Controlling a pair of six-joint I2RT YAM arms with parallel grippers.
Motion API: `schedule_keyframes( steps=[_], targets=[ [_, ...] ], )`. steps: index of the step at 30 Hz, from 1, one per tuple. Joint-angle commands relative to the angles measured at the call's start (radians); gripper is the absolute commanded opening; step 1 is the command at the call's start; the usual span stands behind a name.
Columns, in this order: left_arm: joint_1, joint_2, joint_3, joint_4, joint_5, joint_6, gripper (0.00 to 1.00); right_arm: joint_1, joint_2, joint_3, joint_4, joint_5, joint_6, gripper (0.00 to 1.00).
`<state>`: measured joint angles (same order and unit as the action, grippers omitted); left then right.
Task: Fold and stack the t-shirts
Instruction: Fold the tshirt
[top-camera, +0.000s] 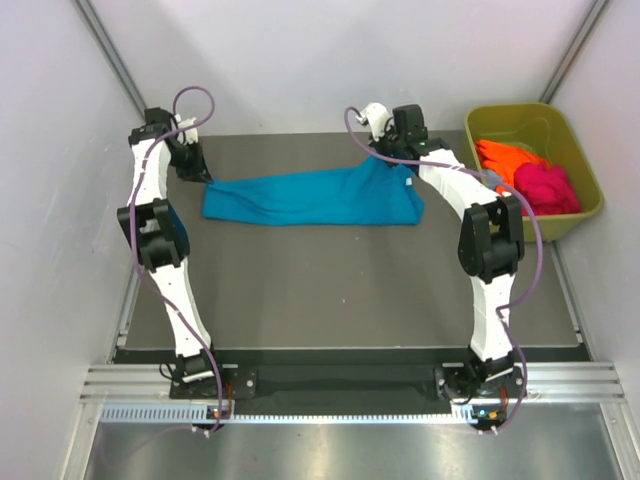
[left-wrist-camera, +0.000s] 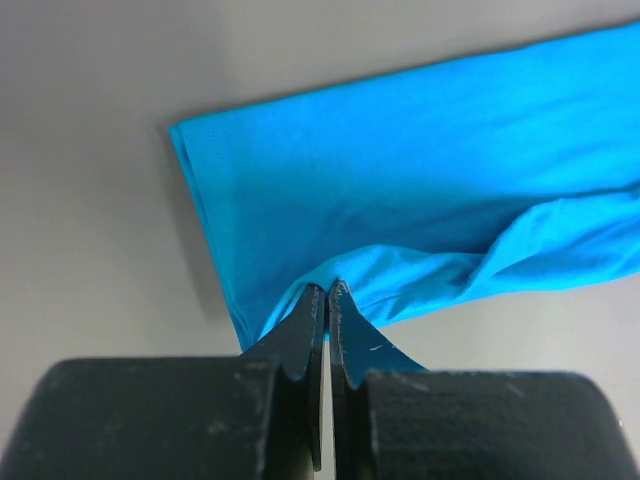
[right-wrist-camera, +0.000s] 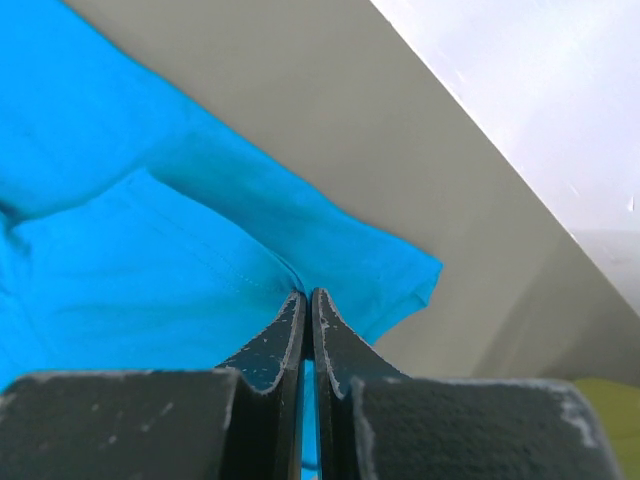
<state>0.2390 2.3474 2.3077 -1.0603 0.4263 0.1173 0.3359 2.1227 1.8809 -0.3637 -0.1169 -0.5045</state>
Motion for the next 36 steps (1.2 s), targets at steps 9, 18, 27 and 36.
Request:
schedule_keyframes(
  steps=[9, 18, 27, 36],
  targets=[
    [0.011, -0.06, -0.004, 0.037, -0.061, -0.001, 0.0, -0.035, -0.01, 0.093, 0.106, 0.02, 0.047, 0.0],
    [0.014, -0.03, -0.007, 0.048, -0.147, -0.013, 0.0, -0.043, 0.118, 0.198, 0.134, 0.034, 0.043, 0.0],
    [-0.006, -0.007, -0.005, 0.063, -0.231, -0.031, 0.29, -0.04, 0.169, 0.185, 0.152, 0.086, 0.04, 0.34],
    [-0.006, -0.095, -0.022, 0.076, -0.302, -0.051, 0.71, -0.038, 0.033, 0.107, 0.154, 0.145, 0.106, 0.55]
  ],
)
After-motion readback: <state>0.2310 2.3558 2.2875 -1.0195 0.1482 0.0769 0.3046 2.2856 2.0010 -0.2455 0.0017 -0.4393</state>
